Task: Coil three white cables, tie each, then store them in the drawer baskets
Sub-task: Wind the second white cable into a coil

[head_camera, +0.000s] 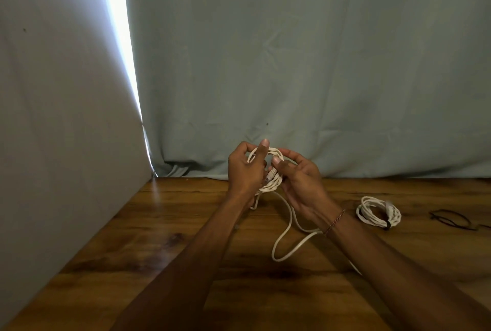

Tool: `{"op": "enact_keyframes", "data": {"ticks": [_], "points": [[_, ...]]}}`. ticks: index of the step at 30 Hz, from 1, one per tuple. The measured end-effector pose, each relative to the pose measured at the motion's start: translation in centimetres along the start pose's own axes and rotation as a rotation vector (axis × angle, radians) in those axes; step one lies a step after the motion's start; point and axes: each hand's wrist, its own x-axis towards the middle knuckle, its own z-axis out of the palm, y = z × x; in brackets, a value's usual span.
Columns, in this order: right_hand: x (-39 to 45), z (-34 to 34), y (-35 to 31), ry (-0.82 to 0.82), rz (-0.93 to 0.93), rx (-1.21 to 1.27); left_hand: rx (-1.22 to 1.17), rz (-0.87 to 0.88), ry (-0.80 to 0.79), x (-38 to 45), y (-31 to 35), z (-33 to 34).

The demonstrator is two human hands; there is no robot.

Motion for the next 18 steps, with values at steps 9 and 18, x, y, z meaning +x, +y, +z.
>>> {"op": "enact_keyframes", "data": {"ticks": [9,18], "points": [[-0.1,0.0,-0.2,0.039,0.092,0.098,-0.242,-0.184,-0.061,-0.3,0.0,-0.3],[-0.5,0.1,-1.0,-0.072,0.039,0.145,-0.192,-0.132,-0.112,-0.3,1.0,-0.5]]}}
